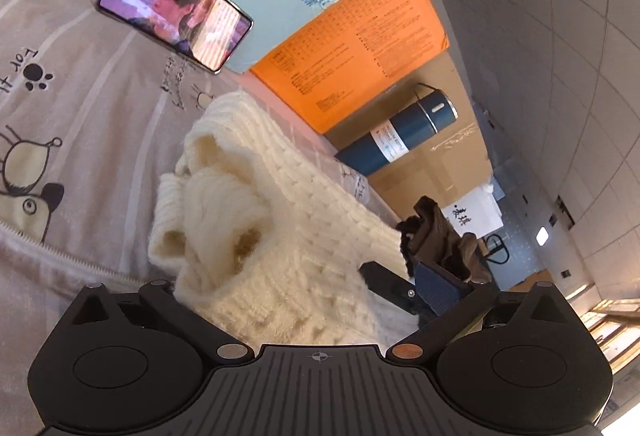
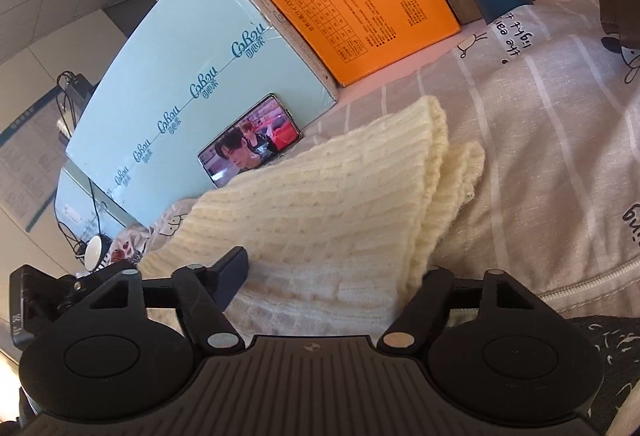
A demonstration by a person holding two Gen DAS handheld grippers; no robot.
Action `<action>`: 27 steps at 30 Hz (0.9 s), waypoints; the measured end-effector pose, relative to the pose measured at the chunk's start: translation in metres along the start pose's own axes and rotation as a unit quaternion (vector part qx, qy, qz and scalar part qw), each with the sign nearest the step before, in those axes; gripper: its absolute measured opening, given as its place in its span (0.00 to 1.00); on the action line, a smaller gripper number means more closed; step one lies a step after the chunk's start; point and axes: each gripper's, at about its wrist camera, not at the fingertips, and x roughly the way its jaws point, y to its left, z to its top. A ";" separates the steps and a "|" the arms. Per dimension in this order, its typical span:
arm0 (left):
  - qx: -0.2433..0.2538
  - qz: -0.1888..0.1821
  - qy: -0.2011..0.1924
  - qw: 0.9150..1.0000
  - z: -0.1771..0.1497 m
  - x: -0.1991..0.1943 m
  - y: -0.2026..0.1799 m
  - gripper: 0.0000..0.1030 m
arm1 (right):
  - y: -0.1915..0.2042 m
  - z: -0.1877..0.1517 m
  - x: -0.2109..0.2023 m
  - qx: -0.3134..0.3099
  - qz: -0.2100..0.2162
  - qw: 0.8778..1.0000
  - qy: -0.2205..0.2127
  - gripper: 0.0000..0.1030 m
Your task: Fold clothes
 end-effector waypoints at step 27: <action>0.080 0.122 -0.170 0.975 0.017 -0.161 0.017 0.40 | 0.134 -0.034 0.036 -0.047 0.074 0.996 -0.025 0.23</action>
